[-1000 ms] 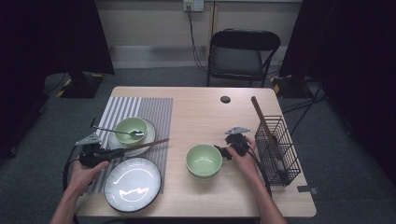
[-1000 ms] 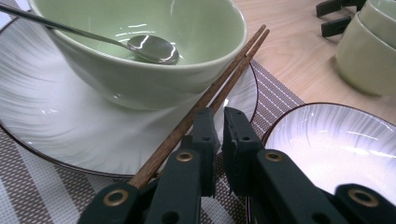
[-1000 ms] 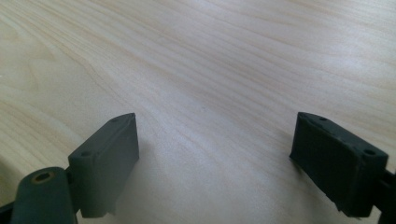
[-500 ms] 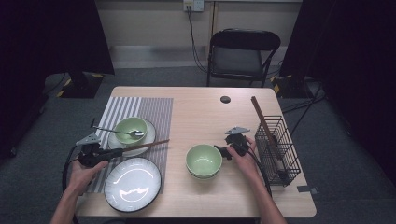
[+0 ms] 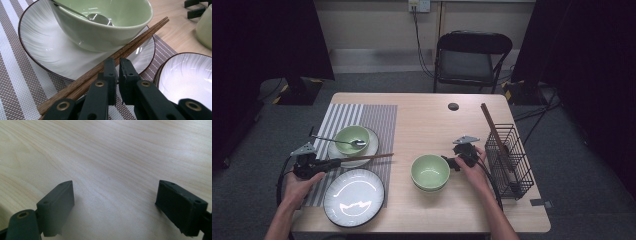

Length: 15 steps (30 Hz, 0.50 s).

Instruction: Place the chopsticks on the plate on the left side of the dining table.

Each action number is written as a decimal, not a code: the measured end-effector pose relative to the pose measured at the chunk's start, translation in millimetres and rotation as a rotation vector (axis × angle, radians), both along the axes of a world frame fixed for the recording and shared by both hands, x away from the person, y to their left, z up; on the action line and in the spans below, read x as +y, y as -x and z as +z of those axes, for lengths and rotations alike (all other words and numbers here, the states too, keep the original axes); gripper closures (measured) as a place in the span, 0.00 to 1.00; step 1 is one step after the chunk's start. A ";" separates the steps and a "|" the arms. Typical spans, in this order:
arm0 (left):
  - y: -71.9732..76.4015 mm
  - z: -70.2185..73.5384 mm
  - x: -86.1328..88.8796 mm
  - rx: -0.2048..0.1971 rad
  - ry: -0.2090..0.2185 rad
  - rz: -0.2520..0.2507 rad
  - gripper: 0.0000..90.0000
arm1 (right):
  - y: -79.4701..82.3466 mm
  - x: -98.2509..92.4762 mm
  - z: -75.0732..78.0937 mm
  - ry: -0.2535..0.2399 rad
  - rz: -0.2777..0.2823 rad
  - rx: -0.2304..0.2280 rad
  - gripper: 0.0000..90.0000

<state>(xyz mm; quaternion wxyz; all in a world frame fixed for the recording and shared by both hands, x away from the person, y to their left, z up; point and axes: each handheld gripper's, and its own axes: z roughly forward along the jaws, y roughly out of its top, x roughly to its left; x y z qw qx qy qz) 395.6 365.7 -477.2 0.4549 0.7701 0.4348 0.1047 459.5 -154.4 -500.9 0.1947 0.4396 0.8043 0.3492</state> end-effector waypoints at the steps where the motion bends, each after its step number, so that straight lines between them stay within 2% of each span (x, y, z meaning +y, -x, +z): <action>1: -0.1 0.1 0.4 0.001 -0.003 0.000 0.94 | 0.0 0.0 0.0 0.000 0.000 0.000 0.16; 15: -0.4 -1.3 2.5 -0.017 -0.013 0.004 0.92 | -0.7 -0.1 -0.1 0.001 0.004 -0.002 0.15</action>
